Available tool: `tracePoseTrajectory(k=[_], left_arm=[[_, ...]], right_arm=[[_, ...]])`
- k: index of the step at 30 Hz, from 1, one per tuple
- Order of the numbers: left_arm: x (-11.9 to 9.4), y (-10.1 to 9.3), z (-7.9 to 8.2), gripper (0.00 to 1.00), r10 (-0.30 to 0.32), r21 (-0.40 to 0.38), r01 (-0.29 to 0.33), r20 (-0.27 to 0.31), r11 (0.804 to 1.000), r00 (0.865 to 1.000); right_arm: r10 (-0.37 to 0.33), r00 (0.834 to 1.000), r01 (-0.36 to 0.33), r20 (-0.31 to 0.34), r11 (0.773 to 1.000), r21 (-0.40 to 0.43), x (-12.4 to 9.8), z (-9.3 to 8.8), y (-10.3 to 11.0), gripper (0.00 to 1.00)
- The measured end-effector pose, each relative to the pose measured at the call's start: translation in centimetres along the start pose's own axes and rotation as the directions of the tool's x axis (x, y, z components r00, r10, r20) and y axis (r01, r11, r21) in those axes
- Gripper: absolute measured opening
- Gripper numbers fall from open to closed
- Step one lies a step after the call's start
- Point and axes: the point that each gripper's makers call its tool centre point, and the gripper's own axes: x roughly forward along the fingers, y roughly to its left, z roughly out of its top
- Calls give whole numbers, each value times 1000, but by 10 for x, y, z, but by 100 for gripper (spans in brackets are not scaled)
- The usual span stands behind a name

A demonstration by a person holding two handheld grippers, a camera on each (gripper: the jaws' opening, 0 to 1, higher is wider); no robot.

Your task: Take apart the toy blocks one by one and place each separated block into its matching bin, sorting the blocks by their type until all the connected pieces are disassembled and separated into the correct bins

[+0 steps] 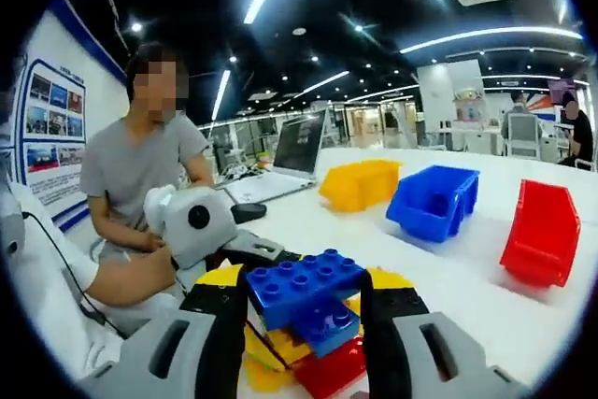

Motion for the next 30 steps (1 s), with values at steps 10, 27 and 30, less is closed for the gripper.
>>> tracePoseTrajectory(k=[10,27,30], left_arm=[[1,0,1,46,-2,-16,2,4,1000,1000],[-2,-1,0,46,-1,-18,1,7,1000,1000],[-2,-1,0,46,-1,-18,1,8,1000,1000]], right_arm=[[-76,996,75,47,997,7,18,45,-48,49],[-292,957,292,4,957,8,122,87,-150,49],[-339,941,339,-14,941,2,134,85,-165,49]])
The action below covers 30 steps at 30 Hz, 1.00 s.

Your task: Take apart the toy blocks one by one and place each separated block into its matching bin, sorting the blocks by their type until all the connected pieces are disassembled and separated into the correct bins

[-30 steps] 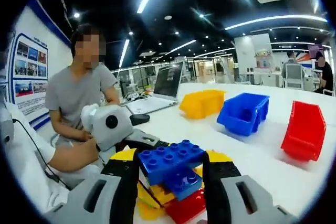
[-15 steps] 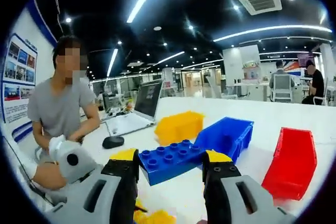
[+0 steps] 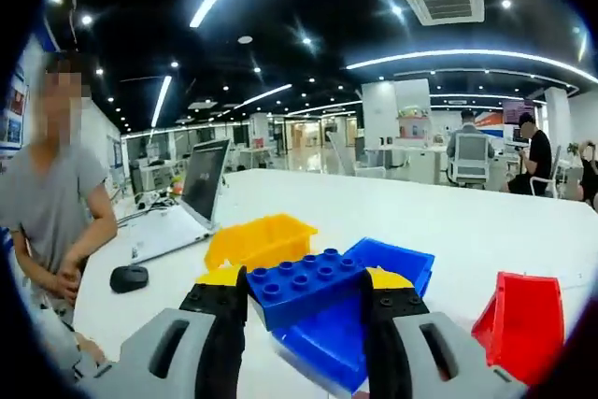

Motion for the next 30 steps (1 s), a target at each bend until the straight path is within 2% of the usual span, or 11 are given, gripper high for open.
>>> tracePoseTrajectory(k=[4,7,11,13,14,16,20,24,30], left_arm=[[0,0,0,46,5,1,-5,1,1000,1000],[0,3,0,46,7,2,-7,1,1000,1000],[1,6,-1,46,7,2,-7,1,1000,1000],[1,9,-1,46,7,1,-7,1,1000,1000],[2,9,-1,46,7,2,-7,0,1000,1000],[2,8,-1,46,7,2,-7,1,1000,1000],[3,8,-1,46,8,2,-8,1,1000,1000],[3,8,-1,46,8,3,-8,1,1000,1000],[3,10,-1,46,6,-4,-6,0,1000,1000]], right_arm=[[-91,996,92,-22,995,33,16,-11,-20,49],[-125,992,126,-30,991,41,24,-19,-31,50],[-150,988,150,-42,989,0,29,-26,-38,50],[-153,987,153,-43,988,-19,30,-26,-40,58],[-130,992,129,-11,991,-16,28,-19,-35,67],[-112,994,112,12,994,-1,20,-12,-30,72],[-61,997,60,44,998,16,5,5,-18,69],[-7,997,7,80,1000,3,-25,16,-5,67],[75,995,-70,73,995,-69,-75,12,22,66]])
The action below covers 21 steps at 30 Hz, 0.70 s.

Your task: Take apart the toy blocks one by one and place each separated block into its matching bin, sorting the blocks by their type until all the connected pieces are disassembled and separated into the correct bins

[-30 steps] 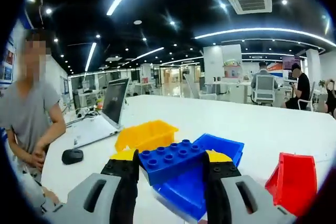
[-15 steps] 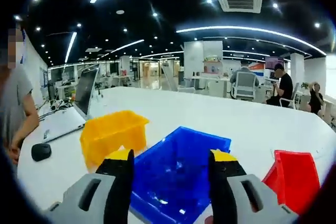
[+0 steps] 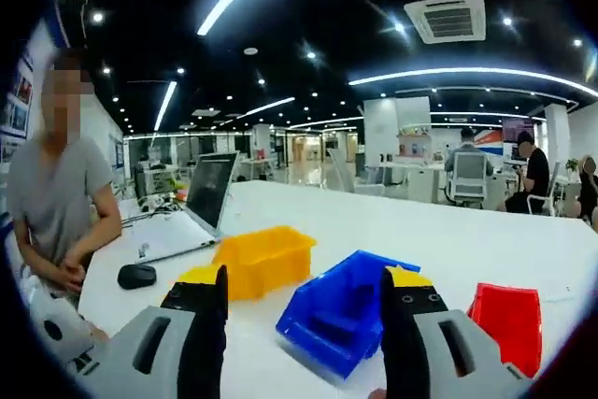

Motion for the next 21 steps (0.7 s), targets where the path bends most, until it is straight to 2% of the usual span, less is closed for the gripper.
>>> tracePoseTrajectory(k=[6,9,11,13,15,21], left_arm=[[0,1,-1,46,-1,-5,1,0,1000,1000],[0,0,-1,46,-1,-7,1,0,1000,1000],[0,-1,-1,46,-1,-7,1,0,1000,1000],[0,0,-1,46,-2,-9,2,0,1000,1000],[0,-1,-1,46,-3,-10,3,-1,1000,1000],[0,-3,0,46,-5,-13,5,-2,1000,1000]], right_arm=[[75,997,-75,-1,997,-6,-48,-11,27,65],[141,990,-141,1,990,-5,-77,-23,49,64],[208,978,-209,-17,977,-38,-94,-34,65,64],[237,971,-238,-29,966,-100,-107,-45,69,62],[279,959,-281,-41,958,-61,-119,-58,76,60],[359,932,-360,-48,933,-21,-138,-92,84,54]])
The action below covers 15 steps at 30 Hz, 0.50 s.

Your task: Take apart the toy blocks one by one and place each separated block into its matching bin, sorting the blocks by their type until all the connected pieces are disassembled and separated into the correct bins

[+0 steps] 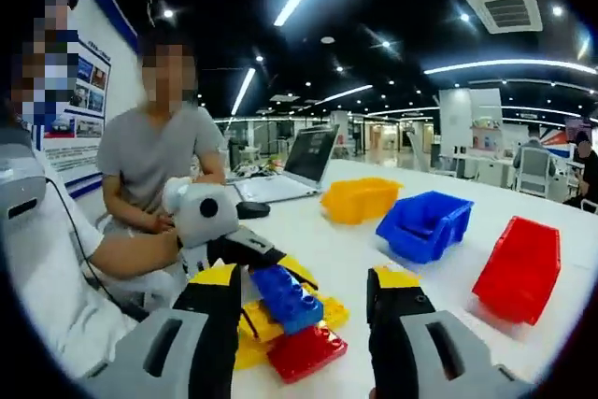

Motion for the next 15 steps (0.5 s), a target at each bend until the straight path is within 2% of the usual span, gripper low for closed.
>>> tracePoseTrajectory(k=[3,6,11,15], left_arm=[[0,-3,0,46,0,0,0,0,1000,1000],[-1,-10,1,46,-4,-2,4,1,1000,1000],[-1,-17,1,46,-10,-1,10,1,1000,1000],[-1,-22,1,46,-10,-1,10,1,1000,1000]], right_arm=[[38,999,-38,-9,999,-6,1,-13,10,55],[45,999,-46,-29,999,-25,5,-23,13,54],[43,999,-44,-20,999,-16,9,-21,10,51],[36,999,-37,-22,999,-20,13,-20,8,43]])
